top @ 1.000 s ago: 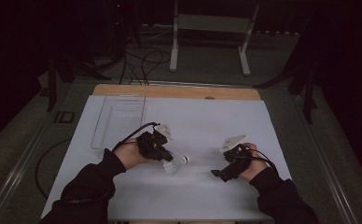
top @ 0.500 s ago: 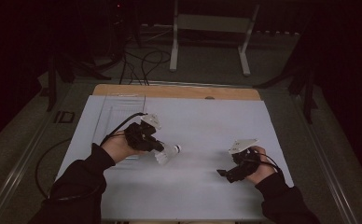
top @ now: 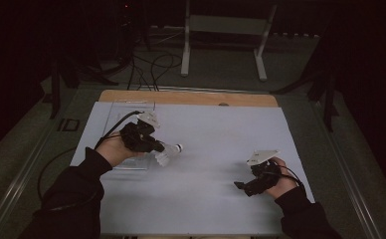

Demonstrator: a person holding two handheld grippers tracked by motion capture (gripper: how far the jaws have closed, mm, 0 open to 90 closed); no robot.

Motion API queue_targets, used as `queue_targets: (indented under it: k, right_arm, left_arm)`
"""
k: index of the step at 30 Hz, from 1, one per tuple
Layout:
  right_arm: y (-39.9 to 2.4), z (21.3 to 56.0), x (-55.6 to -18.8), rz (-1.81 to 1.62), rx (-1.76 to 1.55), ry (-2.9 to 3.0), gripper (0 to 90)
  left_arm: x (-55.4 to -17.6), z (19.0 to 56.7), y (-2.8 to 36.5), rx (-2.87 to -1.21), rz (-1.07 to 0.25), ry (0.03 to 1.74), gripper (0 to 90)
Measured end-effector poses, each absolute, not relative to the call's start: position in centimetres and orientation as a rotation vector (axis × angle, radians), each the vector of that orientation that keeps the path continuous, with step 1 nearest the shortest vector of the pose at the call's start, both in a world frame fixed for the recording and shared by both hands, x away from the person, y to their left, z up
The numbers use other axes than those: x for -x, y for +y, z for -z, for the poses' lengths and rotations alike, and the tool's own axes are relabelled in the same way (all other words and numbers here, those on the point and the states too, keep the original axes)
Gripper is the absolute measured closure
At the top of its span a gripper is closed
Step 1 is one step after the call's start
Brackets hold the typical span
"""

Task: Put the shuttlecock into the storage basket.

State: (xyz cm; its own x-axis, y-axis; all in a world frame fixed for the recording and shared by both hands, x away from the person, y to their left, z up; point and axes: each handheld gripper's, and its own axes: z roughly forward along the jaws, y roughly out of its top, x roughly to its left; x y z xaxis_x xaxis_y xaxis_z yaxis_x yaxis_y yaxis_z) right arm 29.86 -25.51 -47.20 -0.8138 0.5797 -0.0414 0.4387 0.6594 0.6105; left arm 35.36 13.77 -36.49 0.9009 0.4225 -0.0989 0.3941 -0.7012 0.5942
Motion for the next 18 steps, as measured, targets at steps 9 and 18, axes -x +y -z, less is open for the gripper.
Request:
queue_targets:
  k: [9, 18]
  right_arm:
    - [-26.1, 47.6, -29.5, -0.909, -0.842, 2.624, 8.5]
    - [-26.2, 48.0, -29.2, -0.899, -0.836, 2.611, 8.5]
  left_arm:
    - [-35.6, 35.1, 16.2, -2.392, -0.118, 0.639, 90.0]
    - [-35.9, 34.1, 18.1, -2.37, -0.165, 0.71, 90.0]
